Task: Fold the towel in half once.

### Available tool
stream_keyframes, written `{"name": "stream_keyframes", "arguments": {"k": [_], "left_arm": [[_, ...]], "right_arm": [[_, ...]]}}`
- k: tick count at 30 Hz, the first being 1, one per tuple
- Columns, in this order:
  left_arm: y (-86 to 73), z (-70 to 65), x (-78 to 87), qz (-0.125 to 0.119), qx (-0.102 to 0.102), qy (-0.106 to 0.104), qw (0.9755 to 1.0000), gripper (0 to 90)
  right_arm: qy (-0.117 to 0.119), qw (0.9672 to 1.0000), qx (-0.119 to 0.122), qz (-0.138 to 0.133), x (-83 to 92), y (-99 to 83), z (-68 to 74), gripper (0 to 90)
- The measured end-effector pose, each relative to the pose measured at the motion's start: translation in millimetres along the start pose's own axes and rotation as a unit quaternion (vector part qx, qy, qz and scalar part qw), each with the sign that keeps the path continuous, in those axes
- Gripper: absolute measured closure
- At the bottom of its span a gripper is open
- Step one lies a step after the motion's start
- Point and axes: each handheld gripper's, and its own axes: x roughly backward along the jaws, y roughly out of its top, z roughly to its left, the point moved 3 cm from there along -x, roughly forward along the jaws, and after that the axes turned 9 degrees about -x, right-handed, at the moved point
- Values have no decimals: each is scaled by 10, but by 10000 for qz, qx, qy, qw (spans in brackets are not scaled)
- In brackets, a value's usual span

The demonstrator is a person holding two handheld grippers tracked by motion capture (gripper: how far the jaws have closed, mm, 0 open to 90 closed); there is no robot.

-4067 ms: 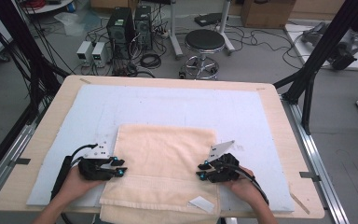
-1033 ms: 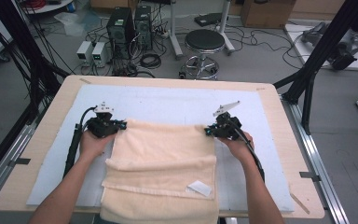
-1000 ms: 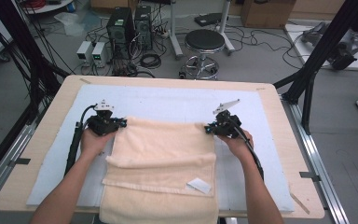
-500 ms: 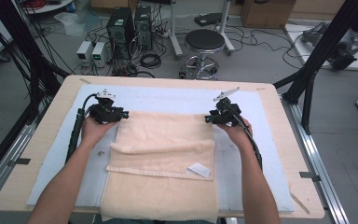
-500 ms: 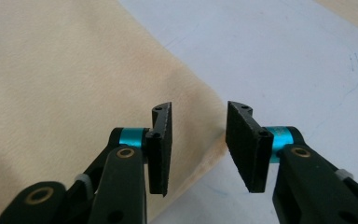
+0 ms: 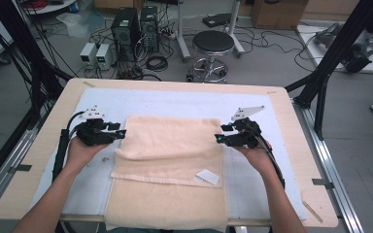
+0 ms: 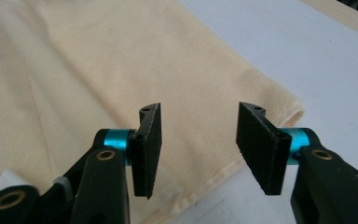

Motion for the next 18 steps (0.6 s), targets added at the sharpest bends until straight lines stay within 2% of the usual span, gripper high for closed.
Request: {"name": "stream_keyframes", "arguments": {"k": [2,3,5,7,10,16,18], "left_arm": [[-22,-64,76,-84,-51,-22,9999,527],[-37,-117,124,-176,-16,-137,9998,504],[-56,-193,189,-158,-108,-234,9995,460],[-89,-277,268,-240,-235,-235,9992,456],[-142,-395,351,-332,-287,-312,9985,449],[-289,-657,376,-353,-501,-437,9972,420],[-324,-714,365,-292,-543,-450,9971,418]], "right_arm": [[77,9999,-33,-99,64,-58,74,467],[114,9998,-52,-152,88,-79,107,464],[149,9999,26,-38,141,-112,185,434],[173,9996,139,-201,214,-141,285,451],[250,9991,246,-250,278,-191,392,451],[339,9984,437,-138,264,-376,586,450],[366,9982,467,-95,231,-443,636,448]]}}
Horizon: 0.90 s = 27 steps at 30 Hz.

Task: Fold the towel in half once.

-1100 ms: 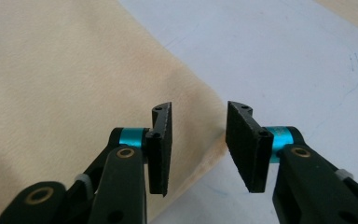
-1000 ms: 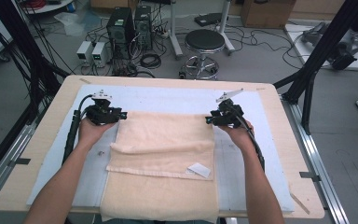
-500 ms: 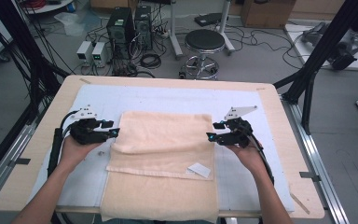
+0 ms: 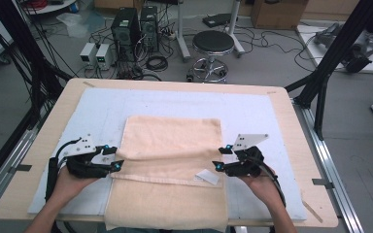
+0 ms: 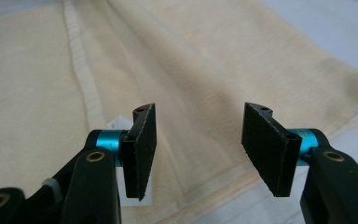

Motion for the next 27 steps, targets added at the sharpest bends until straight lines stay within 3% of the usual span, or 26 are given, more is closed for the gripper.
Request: {"name": "stream_keyframes", "arguments": {"k": [5,9,13,18,22,25,27], "left_arm": [[-70,-88,-12,178,-123,-37,9998,411],[-167,-134,-11,199,-103,45,9997,380],[-246,-135,-44,377,-104,-16,9992,387],[-290,-148,-121,593,-241,-129,9979,490],[-298,-158,-186,762,-304,-306,9962,570],[-303,-183,-224,873,-316,-233,9954,608],[-297,-198,-228,908,-316,-147,9953,619]], "right_arm": [[30,9999,50,141,-91,-149,96,446],[75,9999,54,84,-132,-206,135,436],[132,9998,97,83,-171,-231,167,429],[133,9997,91,167,-235,-313,185,427],[164,9991,147,349,-281,-364,184,488],[201,9983,218,510,-320,-408,191,561],[274,9980,106,560,-332,-416,182,607]]}}
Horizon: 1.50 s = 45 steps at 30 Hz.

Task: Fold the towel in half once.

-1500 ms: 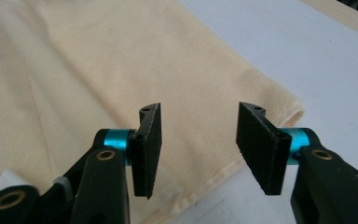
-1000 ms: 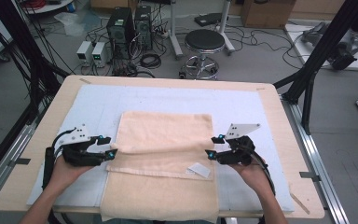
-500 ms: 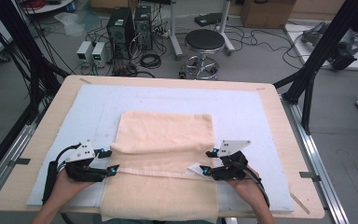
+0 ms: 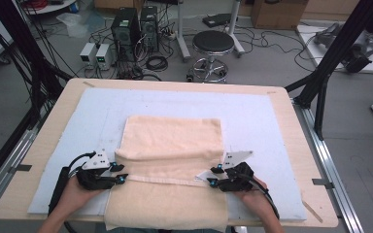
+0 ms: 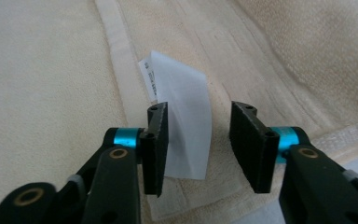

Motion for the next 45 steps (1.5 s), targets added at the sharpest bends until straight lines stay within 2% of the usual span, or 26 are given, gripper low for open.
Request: {"name": "stream_keyframes", "arguments": {"k": [10,16,20,24,30,33,40,45], "left_arm": [[12,-4,-15,-14,122,58,9999,789],[37,13,-4,28,46,26,10000,835],[61,12,44,-88,60,-10,9999,839],[76,-22,112,-128,15,-22,9999,839],[114,-150,267,-297,-61,-67,9995,840],[100,-253,338,-338,-110,-138,9993,840],[36,-539,458,-247,-280,-304,9988,844],[-6,-615,518,-259,-249,-313,9989,848]], "right_arm": [[274,9995,-117,50,-10,5,-36,825],[278,9996,-54,22,24,42,-26,842],[323,9995,-47,23,51,53,-22,842],[281,9995,109,-75,153,116,46,842],[259,9992,289,-74,261,133,176,842],[221,9988,426,29,294,88,269,841],[392,9977,541,105,393,-42,485,841],[549,9969,555,95,421,-114,582,841]]}}
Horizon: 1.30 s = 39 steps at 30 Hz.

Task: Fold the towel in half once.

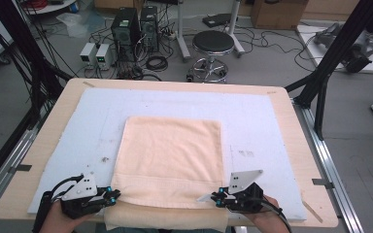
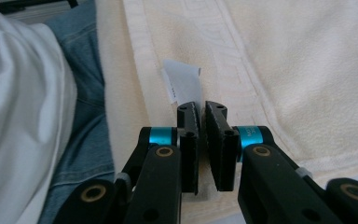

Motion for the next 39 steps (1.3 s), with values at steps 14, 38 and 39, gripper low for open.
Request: {"name": "stream_keyframes", "arguments": {"k": [14,38,39], "left_arm": [[-4,-37,82,-199,6,-232,9995,677],[170,1143,-558,-29,636,780,9949,450],[167,1178,-572,-66,645,806,9946,451]], "right_arm": [[235,9995,-169,-118,51,-45,-12,638],[-1287,9892,-674,-206,-136,398,-1221,455],[-1303,9889,-674,-229,-144,405,-1253,454]]}}
